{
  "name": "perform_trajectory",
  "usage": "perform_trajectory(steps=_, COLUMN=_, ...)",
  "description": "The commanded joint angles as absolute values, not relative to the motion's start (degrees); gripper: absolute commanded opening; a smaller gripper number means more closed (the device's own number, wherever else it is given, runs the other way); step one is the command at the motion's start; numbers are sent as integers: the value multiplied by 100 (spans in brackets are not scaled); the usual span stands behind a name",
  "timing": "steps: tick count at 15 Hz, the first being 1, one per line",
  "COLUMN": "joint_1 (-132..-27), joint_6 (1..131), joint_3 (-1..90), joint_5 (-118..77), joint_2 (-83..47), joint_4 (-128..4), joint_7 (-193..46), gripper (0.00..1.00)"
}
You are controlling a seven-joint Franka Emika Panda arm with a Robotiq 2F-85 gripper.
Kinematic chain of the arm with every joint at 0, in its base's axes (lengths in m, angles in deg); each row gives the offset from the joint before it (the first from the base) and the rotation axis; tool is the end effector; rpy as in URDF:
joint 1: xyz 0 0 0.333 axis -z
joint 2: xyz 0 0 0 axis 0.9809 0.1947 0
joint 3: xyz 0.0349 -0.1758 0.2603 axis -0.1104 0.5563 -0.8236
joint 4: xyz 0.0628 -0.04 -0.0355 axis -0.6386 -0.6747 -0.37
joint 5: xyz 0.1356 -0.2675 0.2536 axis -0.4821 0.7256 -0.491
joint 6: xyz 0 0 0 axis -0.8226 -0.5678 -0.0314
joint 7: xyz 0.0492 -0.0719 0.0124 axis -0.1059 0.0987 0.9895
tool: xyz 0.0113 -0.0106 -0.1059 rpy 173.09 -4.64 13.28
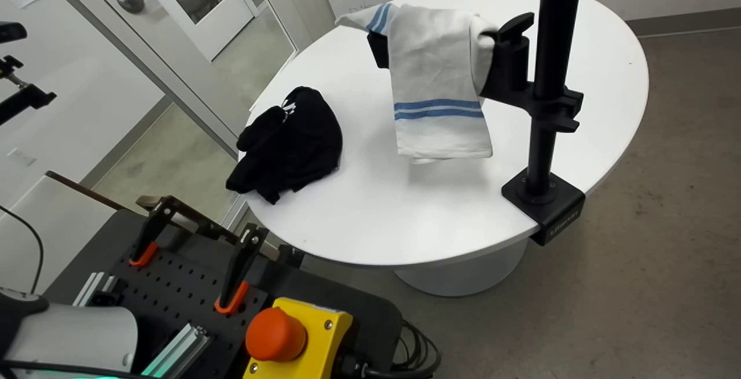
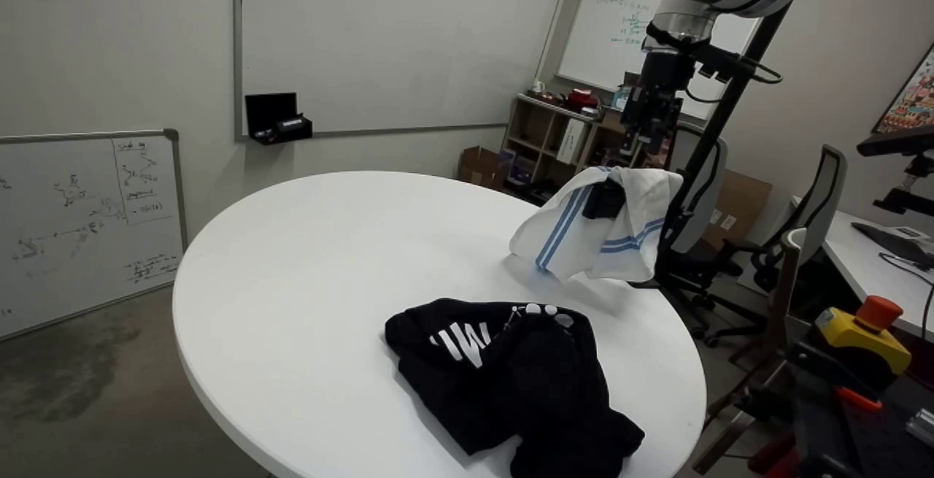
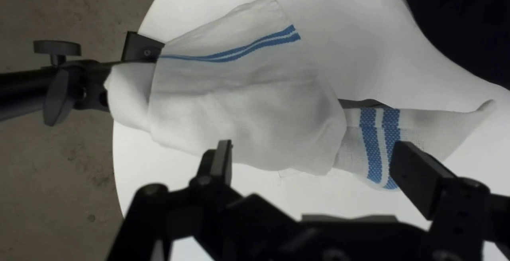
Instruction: Remove the tea towel from the stand and place it on the table
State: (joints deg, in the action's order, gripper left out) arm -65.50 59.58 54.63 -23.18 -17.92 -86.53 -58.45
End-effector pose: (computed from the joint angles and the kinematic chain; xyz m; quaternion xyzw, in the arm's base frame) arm 0.5191 -0.2629 0.2964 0.9878 -0.1458 -0.0516 0.0183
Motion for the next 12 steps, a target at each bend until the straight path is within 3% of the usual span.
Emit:
perform_trajectory(steps=1, joint_1=-6496, joint_6=6038, joint_3=5415, joint_5=-2148, joint_2=-1603, joint_4=-8591, joint_7=-6018, gripper=100)
perform_trajectory(steps=8, joint_1=-6518, joint_6=6152, joint_3=5367, joint_5=-2127, joint_2=-1338, joint_4=-8580, joint_7=-6041, gripper=100)
perform_trajectory(steps=10, joint_1=-6519, joint_6=6185, joint_3=5367, joint_5=-2112, joint_2=-1299, joint_4=-8585, joint_7=-6057, gripper=72)
perform_trajectory(steps=12, joint_1=-6511, joint_6=6203, joint_3=5371, joint_5=-2099, joint_2=-1282, joint_4=-8580, joint_7=-6081, gripper=59)
